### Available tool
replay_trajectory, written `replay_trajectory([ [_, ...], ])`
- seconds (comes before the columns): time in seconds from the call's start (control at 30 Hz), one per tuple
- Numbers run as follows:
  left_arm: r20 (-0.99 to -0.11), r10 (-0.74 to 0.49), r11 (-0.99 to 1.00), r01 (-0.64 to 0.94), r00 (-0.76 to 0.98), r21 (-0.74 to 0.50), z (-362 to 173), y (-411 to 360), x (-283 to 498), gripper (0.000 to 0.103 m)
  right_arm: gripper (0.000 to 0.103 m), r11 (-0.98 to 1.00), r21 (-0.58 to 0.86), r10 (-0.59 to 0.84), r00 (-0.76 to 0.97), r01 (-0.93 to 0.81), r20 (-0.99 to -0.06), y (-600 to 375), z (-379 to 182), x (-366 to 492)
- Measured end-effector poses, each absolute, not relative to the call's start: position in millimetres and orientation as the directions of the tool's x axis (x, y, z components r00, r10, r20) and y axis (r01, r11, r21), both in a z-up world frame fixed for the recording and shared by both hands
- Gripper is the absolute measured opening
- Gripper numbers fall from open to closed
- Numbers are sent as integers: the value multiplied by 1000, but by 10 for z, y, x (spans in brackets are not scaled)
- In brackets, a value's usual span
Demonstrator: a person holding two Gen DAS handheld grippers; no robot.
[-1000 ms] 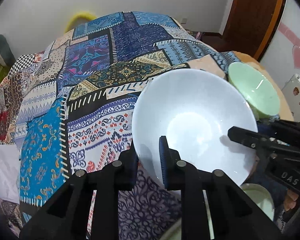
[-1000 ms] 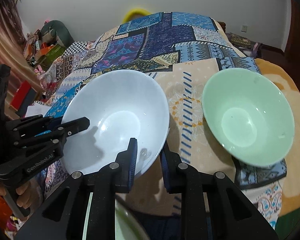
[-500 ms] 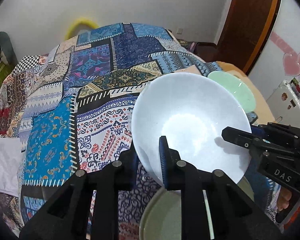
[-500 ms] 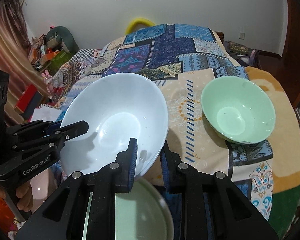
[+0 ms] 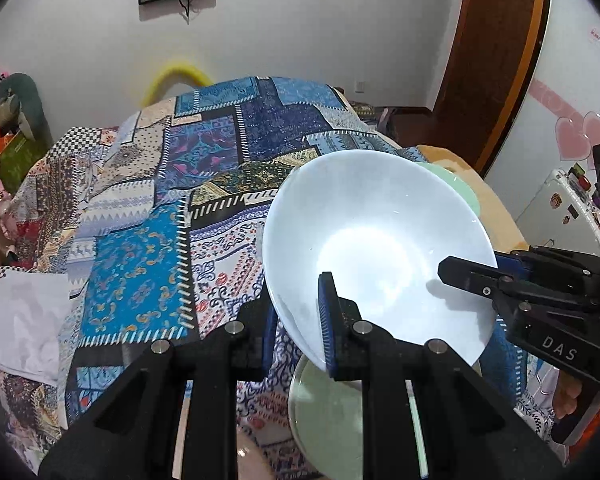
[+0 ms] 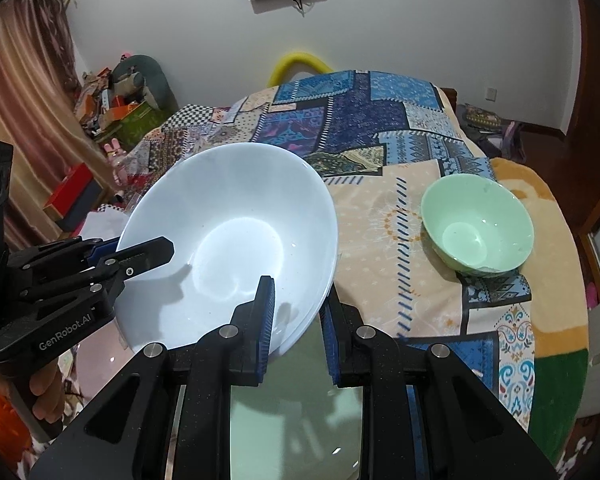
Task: Organize plates and bowls
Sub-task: 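Lift the white spotted bowl with both tools and carry it toward the pale pink bowl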
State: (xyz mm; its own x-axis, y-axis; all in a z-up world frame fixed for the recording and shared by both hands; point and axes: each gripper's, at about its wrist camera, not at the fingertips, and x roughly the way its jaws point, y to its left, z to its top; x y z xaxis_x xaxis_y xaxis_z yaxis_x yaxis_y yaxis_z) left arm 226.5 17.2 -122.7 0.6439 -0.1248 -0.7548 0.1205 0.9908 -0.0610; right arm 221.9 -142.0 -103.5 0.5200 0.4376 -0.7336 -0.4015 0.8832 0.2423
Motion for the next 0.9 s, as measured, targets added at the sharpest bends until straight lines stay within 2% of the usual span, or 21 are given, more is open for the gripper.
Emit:
replay_trajectory([
  [0.43,-725,-94,995,74,682,-60,-1051,488,1667,19,20,854,256,482,505,-453,-716,-1107,-975,1921],
  [0.9,-731,-31,998,-17,681,-58,-1115,1033,1134,19,20,807,268,531,450,-526,-718,-608,-1048,1624],
])
